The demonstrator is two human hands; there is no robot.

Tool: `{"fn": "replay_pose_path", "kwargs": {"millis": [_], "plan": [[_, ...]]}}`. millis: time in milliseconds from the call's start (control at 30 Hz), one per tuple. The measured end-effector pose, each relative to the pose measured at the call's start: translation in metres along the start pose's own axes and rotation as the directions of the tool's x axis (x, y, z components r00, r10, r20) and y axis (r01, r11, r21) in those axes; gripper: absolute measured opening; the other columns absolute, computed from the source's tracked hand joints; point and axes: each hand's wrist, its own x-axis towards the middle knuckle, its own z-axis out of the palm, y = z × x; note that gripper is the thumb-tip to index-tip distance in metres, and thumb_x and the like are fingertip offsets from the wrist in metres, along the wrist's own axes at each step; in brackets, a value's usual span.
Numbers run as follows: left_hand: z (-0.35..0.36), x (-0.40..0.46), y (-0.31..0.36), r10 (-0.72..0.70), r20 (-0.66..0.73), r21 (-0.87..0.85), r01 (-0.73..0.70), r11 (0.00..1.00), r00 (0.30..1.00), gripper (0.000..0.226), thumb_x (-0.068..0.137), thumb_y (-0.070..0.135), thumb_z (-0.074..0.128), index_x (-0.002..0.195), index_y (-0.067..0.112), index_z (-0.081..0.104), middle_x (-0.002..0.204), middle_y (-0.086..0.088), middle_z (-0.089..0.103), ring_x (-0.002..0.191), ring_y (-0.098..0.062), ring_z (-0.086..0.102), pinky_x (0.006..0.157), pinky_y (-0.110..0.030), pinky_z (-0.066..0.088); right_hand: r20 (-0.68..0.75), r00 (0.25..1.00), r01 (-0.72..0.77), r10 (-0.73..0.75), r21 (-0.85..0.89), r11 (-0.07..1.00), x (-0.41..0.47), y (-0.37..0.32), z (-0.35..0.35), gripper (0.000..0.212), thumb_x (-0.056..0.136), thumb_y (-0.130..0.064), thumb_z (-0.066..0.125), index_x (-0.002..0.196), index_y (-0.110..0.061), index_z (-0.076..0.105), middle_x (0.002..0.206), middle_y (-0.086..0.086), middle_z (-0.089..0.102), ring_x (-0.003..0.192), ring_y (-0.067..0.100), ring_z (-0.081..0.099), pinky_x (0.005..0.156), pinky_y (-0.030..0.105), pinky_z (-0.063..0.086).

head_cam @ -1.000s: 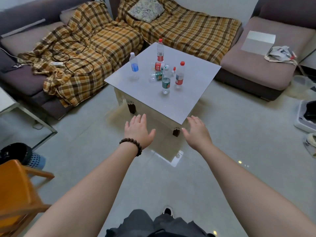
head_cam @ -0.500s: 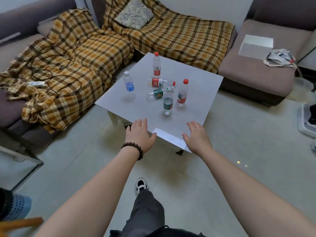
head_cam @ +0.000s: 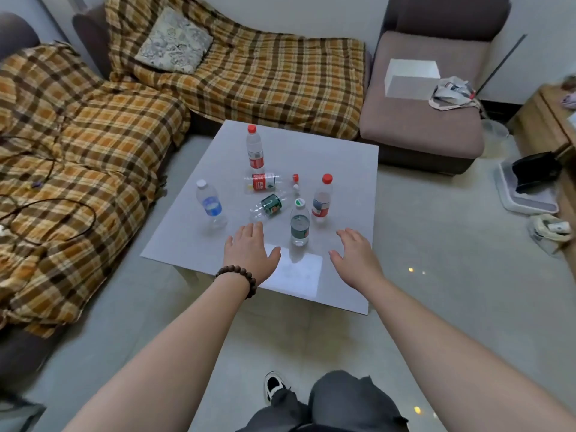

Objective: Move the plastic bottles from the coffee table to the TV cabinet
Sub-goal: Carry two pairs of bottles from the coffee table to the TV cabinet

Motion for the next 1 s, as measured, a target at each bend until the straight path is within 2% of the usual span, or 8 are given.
{"fn": "replay_pose_path", "kwargs": {"millis": [433,667,867,1000], "plan": [[0.01,0.085,0.014,0.096,0.077,-0.095,-0.088,0.992,0.992,0.072,0.092,0.047,0.043,0.149,0.01,0.019,0.156,-0.006,0.026,0.143,-0.022,0.024,0.115,-0.041,0.024,0.0,0.994,-0.112,0.112,0.05,0.992,0.07,0.015,-0.003,0.054,0.096,-0.028,0.045,0.146,-0.011,0.031,0.156,0.007,0.027,0.146,0.023,0.019,0.118,0.038,0.021],[0.014,0.145,0.035,0.064,0.114,-0.138,-0.048,0.989,0.991,0.071,0.092,0.044,0.046,0.149,0.01,0.021,0.154,-0.005,0.029,0.141,-0.023,0.029,0.114,-0.039,0.028,0.044,0.991,-0.133,0.129,0.104,0.986,0.129,0.032,-0.006,0.053,0.096,-0.028,0.046,0.145,-0.011,0.033,0.156,0.007,0.028,0.146,0.023,0.02,0.118,0.038,0.022],[0.032,0.181,0.045,0.023,0.193,-0.297,0.036,0.954,0.981,0.077,0.089,0.045,0.054,0.15,0.014,0.018,0.156,-0.003,0.026,0.143,-0.02,0.026,0.116,-0.037,0.027,0.127,0.983,-0.15,0.136,0.111,0.983,0.168,0.046,0.004,0.053,0.096,-0.028,0.047,0.145,-0.012,0.033,0.156,0.007,0.028,0.145,0.023,0.02,0.117,0.037,0.023],[0.047,0.193,0.038,0.042,0.204,-0.44,0.053,0.896,0.978,0.099,0.079,0.041,0.071,0.152,0.019,0.008,0.158,0.002,0.02,0.144,-0.017,0.024,0.113,-0.033,0.027,0.157,0.975,-0.178,0.156,0.14,0.974,0.191,0.051,0.012,0.057,0.094,-0.029,0.052,0.144,-0.012,0.033,0.155,0.006,0.03,0.144,0.024,0.024,0.114,0.036,0.026]]}}
